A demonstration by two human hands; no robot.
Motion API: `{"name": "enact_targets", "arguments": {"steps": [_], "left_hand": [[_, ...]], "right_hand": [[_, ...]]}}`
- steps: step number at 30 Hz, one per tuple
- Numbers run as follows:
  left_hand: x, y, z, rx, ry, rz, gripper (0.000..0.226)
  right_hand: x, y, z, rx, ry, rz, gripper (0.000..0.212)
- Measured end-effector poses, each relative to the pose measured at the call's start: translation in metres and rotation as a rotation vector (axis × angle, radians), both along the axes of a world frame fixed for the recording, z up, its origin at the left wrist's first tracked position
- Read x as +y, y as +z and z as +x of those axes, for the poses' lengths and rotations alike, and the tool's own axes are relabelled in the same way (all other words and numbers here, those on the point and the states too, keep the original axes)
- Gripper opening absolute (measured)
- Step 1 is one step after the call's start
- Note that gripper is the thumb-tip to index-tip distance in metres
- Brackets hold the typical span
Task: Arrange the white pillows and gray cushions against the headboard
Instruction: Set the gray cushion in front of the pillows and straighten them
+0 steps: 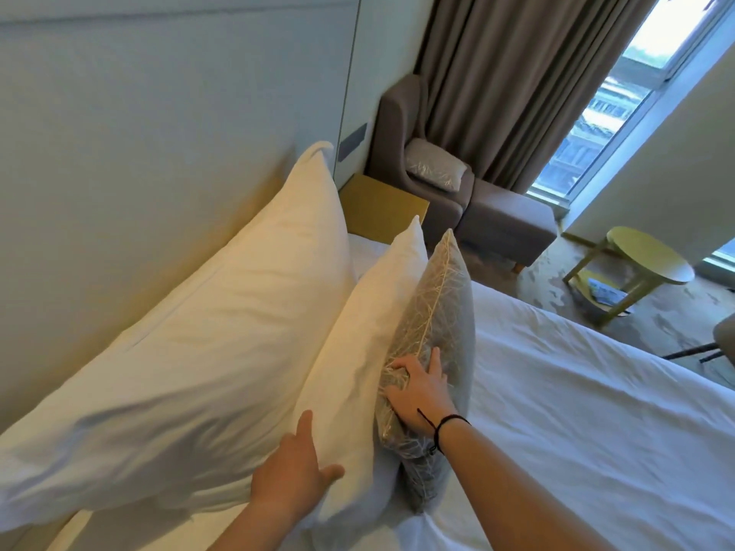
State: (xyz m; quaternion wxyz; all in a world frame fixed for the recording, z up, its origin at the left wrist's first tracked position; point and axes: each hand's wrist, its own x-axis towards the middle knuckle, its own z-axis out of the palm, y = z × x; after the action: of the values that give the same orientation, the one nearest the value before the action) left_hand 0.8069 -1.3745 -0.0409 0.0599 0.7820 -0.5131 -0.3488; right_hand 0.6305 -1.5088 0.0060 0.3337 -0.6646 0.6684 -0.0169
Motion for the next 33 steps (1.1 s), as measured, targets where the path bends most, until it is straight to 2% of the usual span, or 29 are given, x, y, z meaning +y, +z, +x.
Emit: {"name": "enact_targets", "arguments": {"steps": [5,10,14,17,19,23,26,29,33], "left_hand": [[0.016,-0.004,0.002,0.018,0.055,-0.067,0.083],[0.035,0.013,0.013,0.015,0.078,-0.042,0.066],[0.061,0.031,0.045,-0.084,0.138,-0.067,0.061],[0.081,0.044,0.080,-0.168,0.188,-0.079,0.059],[0.091,0.057,0.102,-0.249,0.232,-0.115,0.054],[0.097,0.091,0.139,-0.444,0.342,-0.261,0.045],[0.098,0.103,0.170,-0.544,0.356,-0.285,0.044],[0.101,0.101,0.203,-0.466,0.402,-0.226,0.051],[0.099,0.091,0.237,-0.240,0.437,-0.203,0.050]], "right_hand": [[0.008,0.007,-0.011,0.018,-0.020,-0.006,0.042],[0.013,0.020,-0.015,0.019,-0.027,-0.023,0.051],[0.025,0.030,-0.007,0.102,0.120,-0.248,0.058],[0.038,0.032,0.007,0.115,0.253,-0.436,0.055],[0.047,0.033,0.018,0.079,0.305,-0.491,0.051],[0.066,0.038,0.039,-0.043,0.435,-0.350,0.047],[0.080,0.040,0.049,-0.090,0.528,-0.204,0.047],[0.091,0.040,0.069,-0.139,0.569,-0.088,0.048],[0.104,0.031,0.107,-0.261,0.500,0.028,0.053]]}}
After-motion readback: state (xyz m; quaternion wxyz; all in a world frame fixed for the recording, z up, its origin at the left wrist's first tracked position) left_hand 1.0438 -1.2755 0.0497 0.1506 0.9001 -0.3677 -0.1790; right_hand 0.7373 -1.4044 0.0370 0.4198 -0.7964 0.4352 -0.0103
